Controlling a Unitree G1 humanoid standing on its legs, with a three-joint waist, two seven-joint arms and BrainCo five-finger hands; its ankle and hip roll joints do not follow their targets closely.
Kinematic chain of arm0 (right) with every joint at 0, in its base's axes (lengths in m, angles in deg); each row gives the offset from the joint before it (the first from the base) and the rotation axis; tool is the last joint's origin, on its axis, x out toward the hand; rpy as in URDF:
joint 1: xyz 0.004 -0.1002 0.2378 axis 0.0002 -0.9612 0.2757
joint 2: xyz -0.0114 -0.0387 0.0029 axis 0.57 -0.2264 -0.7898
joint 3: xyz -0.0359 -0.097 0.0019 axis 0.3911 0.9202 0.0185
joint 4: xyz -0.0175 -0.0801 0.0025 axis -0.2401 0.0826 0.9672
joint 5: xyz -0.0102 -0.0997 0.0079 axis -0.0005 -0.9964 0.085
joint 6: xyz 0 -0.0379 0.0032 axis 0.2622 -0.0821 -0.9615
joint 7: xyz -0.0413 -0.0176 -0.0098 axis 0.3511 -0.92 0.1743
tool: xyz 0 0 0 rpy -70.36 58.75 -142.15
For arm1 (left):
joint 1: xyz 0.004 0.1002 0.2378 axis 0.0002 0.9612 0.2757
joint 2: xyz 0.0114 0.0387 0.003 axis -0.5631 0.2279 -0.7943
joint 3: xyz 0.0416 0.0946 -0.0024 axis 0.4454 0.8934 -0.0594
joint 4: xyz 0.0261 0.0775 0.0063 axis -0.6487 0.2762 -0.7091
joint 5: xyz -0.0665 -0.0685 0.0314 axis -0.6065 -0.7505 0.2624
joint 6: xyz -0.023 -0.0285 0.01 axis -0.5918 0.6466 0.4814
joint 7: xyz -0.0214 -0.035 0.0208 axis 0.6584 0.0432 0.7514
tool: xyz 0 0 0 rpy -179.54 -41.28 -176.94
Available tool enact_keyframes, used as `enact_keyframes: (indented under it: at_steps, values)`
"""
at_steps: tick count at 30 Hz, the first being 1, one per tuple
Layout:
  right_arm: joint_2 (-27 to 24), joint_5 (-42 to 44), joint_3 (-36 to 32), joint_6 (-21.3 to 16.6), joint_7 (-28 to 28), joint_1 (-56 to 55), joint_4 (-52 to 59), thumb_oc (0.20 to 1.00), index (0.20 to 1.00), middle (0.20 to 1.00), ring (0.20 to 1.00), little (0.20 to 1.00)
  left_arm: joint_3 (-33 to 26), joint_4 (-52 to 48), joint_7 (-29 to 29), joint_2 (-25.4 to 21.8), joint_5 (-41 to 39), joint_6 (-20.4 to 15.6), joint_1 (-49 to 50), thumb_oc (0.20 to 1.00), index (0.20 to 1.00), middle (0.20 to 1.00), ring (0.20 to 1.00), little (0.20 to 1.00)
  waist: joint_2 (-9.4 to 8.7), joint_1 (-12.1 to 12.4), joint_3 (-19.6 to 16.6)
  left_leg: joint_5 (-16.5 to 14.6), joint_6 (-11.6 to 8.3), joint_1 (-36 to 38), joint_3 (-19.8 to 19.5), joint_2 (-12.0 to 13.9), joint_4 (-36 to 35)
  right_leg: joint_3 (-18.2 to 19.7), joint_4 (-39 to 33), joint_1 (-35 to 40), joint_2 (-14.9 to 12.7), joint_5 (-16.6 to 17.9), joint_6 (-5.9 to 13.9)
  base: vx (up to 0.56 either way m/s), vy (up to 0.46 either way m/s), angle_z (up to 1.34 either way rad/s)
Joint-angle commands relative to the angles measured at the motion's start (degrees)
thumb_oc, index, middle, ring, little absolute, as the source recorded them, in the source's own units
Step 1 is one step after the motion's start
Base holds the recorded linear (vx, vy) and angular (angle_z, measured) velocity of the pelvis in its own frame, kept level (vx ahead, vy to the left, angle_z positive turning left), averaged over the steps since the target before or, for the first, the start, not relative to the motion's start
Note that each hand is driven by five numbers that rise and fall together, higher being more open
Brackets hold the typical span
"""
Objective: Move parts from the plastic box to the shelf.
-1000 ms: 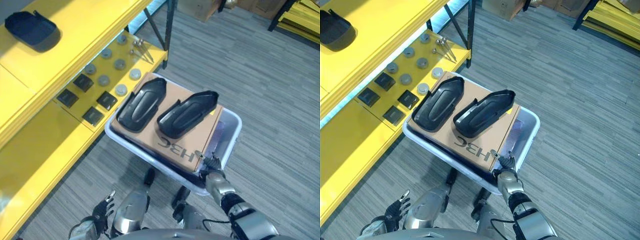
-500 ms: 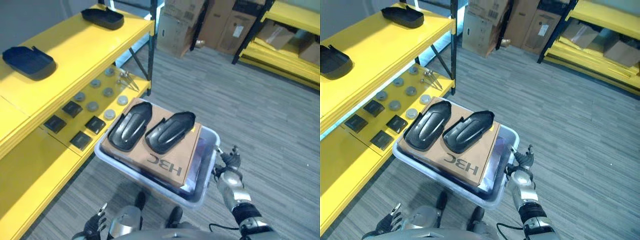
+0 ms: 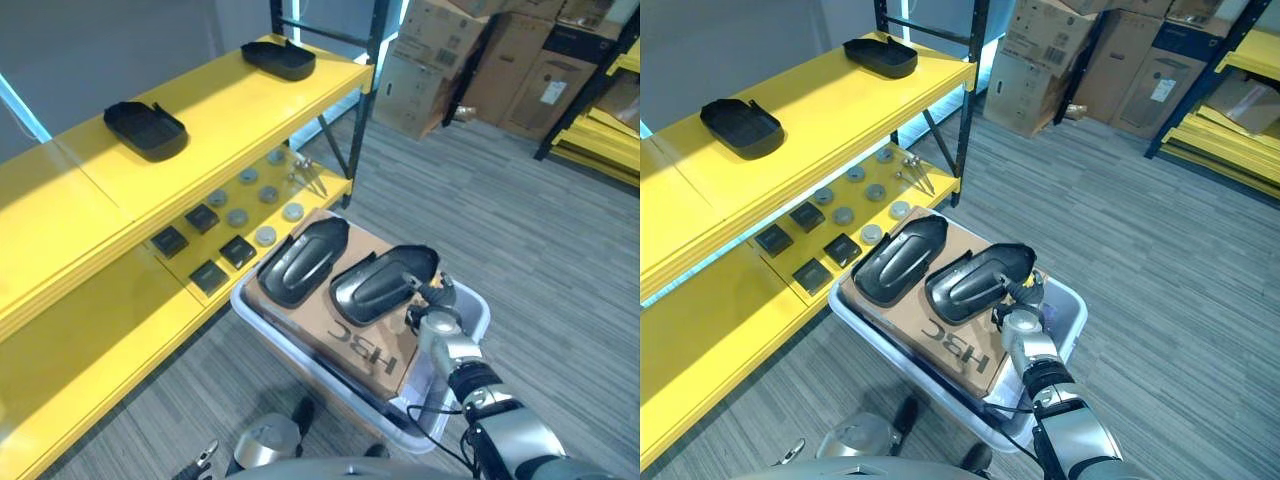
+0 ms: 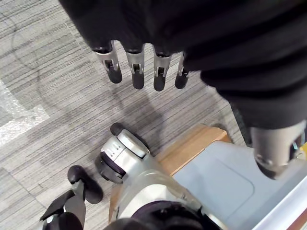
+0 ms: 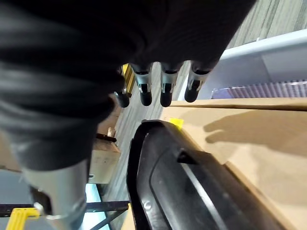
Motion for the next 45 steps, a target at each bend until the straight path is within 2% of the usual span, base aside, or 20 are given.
enact_keyframes:
  at_steps: [1, 11, 20, 27, 28, 29, 33, 45]
  values:
    - [-1.38, 1.04, 1.44, -0.41, -2.01, 3.42, 1.36, 1.0, 1.0, 1.0, 1.0, 1.0, 2.17, 2.26, 1.06, -1.31, 0.55, -1.62, -2.21, 1.0, 1.0, 1.0, 1.0, 1.0, -2.62, 0.65, 2.09, -0.98, -0.4, -4.96, -3.56, 0.74, 0.87, 0.2, -2.82, 5.29, -5.71, -0.73, 5.51, -0.03, 0.052, 0.1]
    - [-1.01, -1.11, 4.4, 3.87, -2.78, 5.33, -2.99, 1.0, 1.0, 1.0, 1.0, 1.0, 3.42, 0.85, 2.02, -1.72, -1.73, -1.61, -3.48, 1.0, 1.0, 1.0, 1.0, 1.0, -3.02, 1.46, 4.74, -0.88, -0.23, -7.26, -4.21, 0.07, 2.38, 0.12, -1.83, 3.92, -5.88, -0.69, 5.47, -0.01, 0.013, 0.02]
    - [-0.1, -0.64, 6.95, 5.18, -4.44, 14.54, -10.4, 1.0, 1.0, 1.0, 1.0, 1.0, 5.55, 0.91, 2.77, -2.93, -4.53, -1.83, -7.04, 1.0, 1.0, 1.0, 1.0, 1.0, -2.53, 3.36, 8.12, -0.72, -0.15, -10.44, -5.71, -0.9, 3.9, -0.69, -1.27, 1.95, -6.03, -0.42, 5.37, -0.06, 0.009, 0.06]
    - [-1.49, -1.35, 7.89, 6.18, -2.95, 19.97, -13.44, 1.0, 1.0, 1.0, 1.0, 1.0, 6.57, 1.01, 3.76, -3.61, -6.64, -2.05, -8.97, 1.0, 1.0, 1.0, 1.0, 1.0, -2.14, 4.15, 9.92, -0.42, 0.02, -12.74, -6.39, -1.67, 4.55, -1.29, -0.51, -0.19, -6.24, -0.35, 5.43, -0.07, 0.019, 0.04]
    - [-1.67, -2.0, 8.28, 6.34, -2.67, 20.45, -13.32, 0.573, 0.573, 0.573, 0.573, 0.573, 6.72, 0.94, 3.93, -3.67, -6.9, -2.09, -9.16, 1.0, 1.0, 1.0, 1.0, 1.0, -2.11, 4.13, 10.25, -0.38, 0.06, -13.09, -6.36, -1.8, 4.7, -1.3, -0.29, -0.6, -6.29, -0.34, 5.42, -0.07, 0.009, 0.01]
    - [-1.76, -2.49, 8.73, 6.53, -2.51, 20.8, -13.34, 0.2, 0.2, 0.2, 0.2, 0.2, 6.8, 1.01, 4.16, -3.66, -7.03, -2.26, -9.33, 1.0, 1.0, 1.0, 1.0, 1.0, -2.09, 4.11, 10.54, -0.36, 0.1, -13.4, -6.33, -1.89, 4.88, -1.3, -0.02, -1.04, -6.38, -0.33, 5.39, -0.07, 0.013, 0.0]
    - [-2.19, -2.79, 9.62, 7.07, -2.13, 20.74, -13.34, 0.2, 0.2, 0.2, 0.2, 0.2, 6.9, 0.57, 4.25, -3.69, -7.44, -2.51, -9.49, 1.0, 1.0, 1.0, 1.0, 1.0, -2.19, 3.85, 11.02, -0.38, 0.18, -13.56, -5.96, -1.85, 4.78, -1.14, 0.15, -1.63, -6.29, -0.29, 5.38, -0.04, -0.008, -0.04]
    - [-3.26, -3.19, 9.26, 4.5, -0.75, 16.2, -10.73, 0.2, 0.2, 0.2, 0.2, 0.2, 6.77, -0.43, 3.87, -3.74, -7.85, -3.06, -10.24, 1.0, 1.0, 1.0, 1.0, 1.0, -3.01, 1.19, 10.62, -0.67, 0.2, -11.76, -3.75, -0.63, 3.04, 0.28, -0.4, -1.97, -5.49, 0.0, 5.41, -0.02, -0.035, -0.04]
